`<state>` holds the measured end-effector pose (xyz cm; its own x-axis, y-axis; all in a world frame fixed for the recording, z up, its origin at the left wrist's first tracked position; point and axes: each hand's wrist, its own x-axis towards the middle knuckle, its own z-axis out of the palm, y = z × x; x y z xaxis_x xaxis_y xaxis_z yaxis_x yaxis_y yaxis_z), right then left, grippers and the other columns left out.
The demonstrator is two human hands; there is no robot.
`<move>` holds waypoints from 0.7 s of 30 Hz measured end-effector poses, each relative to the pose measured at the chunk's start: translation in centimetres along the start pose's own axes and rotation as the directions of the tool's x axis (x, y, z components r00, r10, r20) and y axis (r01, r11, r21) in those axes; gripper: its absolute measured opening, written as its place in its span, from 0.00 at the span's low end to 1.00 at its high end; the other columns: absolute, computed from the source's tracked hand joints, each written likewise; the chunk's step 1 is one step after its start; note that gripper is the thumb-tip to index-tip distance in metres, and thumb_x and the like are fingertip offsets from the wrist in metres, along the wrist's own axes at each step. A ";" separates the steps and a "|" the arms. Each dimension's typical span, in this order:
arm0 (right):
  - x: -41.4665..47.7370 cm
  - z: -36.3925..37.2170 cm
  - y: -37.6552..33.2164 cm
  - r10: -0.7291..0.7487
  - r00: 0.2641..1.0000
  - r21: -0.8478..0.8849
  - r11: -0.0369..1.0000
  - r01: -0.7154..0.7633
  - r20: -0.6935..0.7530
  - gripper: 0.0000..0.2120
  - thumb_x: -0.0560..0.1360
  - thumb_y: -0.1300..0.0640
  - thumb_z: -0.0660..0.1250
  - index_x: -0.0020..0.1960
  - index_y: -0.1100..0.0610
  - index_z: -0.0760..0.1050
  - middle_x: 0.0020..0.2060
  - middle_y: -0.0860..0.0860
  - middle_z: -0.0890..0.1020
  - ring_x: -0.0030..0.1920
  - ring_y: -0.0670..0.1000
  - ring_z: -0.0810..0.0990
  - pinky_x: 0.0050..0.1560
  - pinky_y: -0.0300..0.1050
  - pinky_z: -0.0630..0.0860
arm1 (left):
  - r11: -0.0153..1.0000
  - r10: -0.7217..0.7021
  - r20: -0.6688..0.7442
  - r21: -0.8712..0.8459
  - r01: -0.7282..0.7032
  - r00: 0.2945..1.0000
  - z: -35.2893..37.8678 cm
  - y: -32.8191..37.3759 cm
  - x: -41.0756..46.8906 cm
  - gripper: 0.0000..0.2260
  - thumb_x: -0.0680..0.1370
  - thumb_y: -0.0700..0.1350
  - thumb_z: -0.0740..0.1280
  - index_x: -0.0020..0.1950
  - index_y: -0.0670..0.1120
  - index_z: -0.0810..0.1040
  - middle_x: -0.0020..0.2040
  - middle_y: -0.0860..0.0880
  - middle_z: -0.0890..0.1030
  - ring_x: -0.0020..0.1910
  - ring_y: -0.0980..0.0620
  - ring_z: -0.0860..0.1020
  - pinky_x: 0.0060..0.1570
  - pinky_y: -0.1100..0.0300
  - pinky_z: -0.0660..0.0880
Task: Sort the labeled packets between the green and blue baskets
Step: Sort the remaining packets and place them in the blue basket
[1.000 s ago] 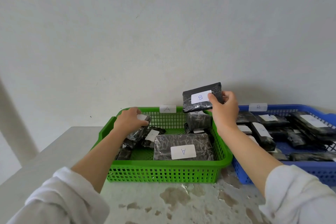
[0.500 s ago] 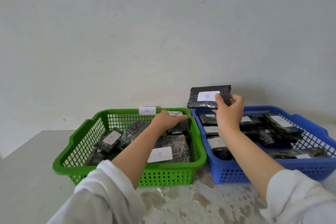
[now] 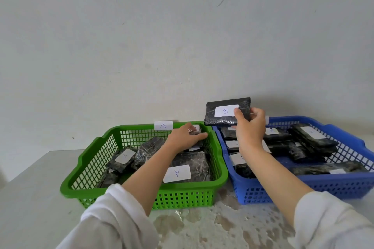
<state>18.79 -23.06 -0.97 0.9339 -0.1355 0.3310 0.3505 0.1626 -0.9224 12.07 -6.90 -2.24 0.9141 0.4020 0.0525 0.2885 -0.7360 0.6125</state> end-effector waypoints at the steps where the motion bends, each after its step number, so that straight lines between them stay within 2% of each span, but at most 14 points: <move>1: 0.0 -0.1 0.0 0.001 1.000 -0.001 1.000 -0.001 0.003 0.11 0.74 0.55 0.68 0.52 0.54 0.68 0.42 0.45 0.77 0.47 0.52 0.80 0.47 0.49 0.79 | 1.000 0.005 -0.061 -0.006 -0.005 0.998 0.2 -0.1 0.1 0.23 0.71 0.64 0.65 0.58 0.50 0.72 0.47 0.51 0.75 0.45 0.50 0.76 0.41 0.60 0.71; 3: 0.0 -0.2 -0.1 0.005 1.000 0.001 1.000 -0.005 0.007 0.11 0.74 0.56 0.68 0.52 0.54 0.68 0.42 0.46 0.77 0.47 0.54 0.81 0.49 0.52 0.79 | 0.997 -0.009 -0.172 -0.076 -0.004 0.985 0.1 -0.5 0.2 0.17 0.71 0.60 0.67 0.52 0.51 0.73 0.42 0.51 0.76 0.37 0.54 0.74 0.33 0.62 0.69; 5: 0.0 -0.3 -0.2 0.009 1.000 -0.008 1.000 -0.009 0.006 0.11 0.74 0.56 0.68 0.52 0.54 0.68 0.43 0.47 0.77 0.47 0.53 0.80 0.49 0.54 0.79 | 0.994 -0.020 -0.255 -0.105 -0.007 0.967 -0.6 -1.5 -0.2 0.13 0.72 0.58 0.66 0.50 0.52 0.72 0.38 0.53 0.76 0.34 0.56 0.73 0.29 0.62 0.66; 7: -0.2 -0.1 -0.3 0.010 1.000 -0.015 1.000 -0.010 0.010 0.11 0.74 0.56 0.68 0.52 0.54 0.68 0.42 0.47 0.77 0.47 0.53 0.80 0.50 0.55 0.79 | 0.995 -0.028 -0.277 -0.098 0.001 0.960 -1.6 -3.2 -0.8 0.12 0.73 0.57 0.66 0.51 0.52 0.71 0.36 0.53 0.75 0.31 0.55 0.73 0.28 0.62 0.66; 11: -1.4 1.0 -0.4 0.022 0.999 0.004 1.000 -0.022 0.041 0.11 0.74 0.57 0.69 0.52 0.55 0.68 0.41 0.45 0.77 0.47 0.53 0.80 0.50 0.56 0.79 | 0.982 -0.099 -0.223 -0.180 0.059 0.970 -4.0 -5.9 -2.3 0.14 0.74 0.57 0.65 0.55 0.53 0.70 0.45 0.47 0.77 0.39 0.50 0.76 0.33 0.60 0.72; 14: -2.3 2.0 -0.5 0.016 0.997 0.028 0.999 -0.018 0.076 0.11 0.74 0.57 0.68 0.52 0.55 0.68 0.40 0.45 0.77 0.46 0.52 0.80 0.47 0.50 0.79 | 1.000 0.007 -0.274 0.028 0.000 0.962 -5.3 -6.8 -3.0 0.13 0.74 0.55 0.65 0.55 0.53 0.68 0.52 0.46 0.74 0.43 0.49 0.75 0.35 0.59 0.70; 17: -3.0 2.5 -0.7 -0.038 0.994 0.017 0.999 0.036 0.100 0.11 0.74 0.56 0.68 0.51 0.54 0.68 0.40 0.46 0.77 0.41 0.48 0.77 0.38 0.38 0.72 | 0.969 0.075 -0.314 0.248 0.006 0.947 -6.3 -8.4 -4.1 0.17 0.73 0.52 0.66 0.60 0.51 0.68 0.61 0.45 0.69 0.49 0.46 0.76 0.46 0.54 0.76; 19: -3.3 2.8 -0.9 -0.045 0.990 -0.009 0.999 0.046 0.133 0.11 0.74 0.56 0.68 0.51 0.54 0.68 0.40 0.46 0.77 0.43 0.50 0.78 0.39 0.40 0.73 | 0.948 0.072 -0.351 0.316 0.046 0.934 -7.1 -9.6 -4.7 0.19 0.74 0.52 0.66 0.62 0.50 0.68 0.64 0.45 0.67 0.53 0.44 0.75 0.50 0.51 0.77; 21: -3.7 3.1 -0.9 -0.019 0.984 -0.025 0.999 0.024 0.178 0.11 0.74 0.56 0.68 0.52 0.54 0.68 0.42 0.48 0.78 0.47 0.53 0.79 0.46 0.49 0.77 | 0.933 0.067 -0.390 0.352 0.081 0.918 -7.8 -10.2 -5.2 0.20 0.74 0.54 0.66 0.64 0.51 0.68 0.65 0.45 0.68 0.55 0.43 0.75 0.50 0.50 0.76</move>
<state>15.26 -19.64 -0.78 0.9246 0.0375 0.3790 0.3711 0.1345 -0.9188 2.14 2.74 -2.62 0.7475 0.5324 0.3973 0.4435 -0.8452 0.2982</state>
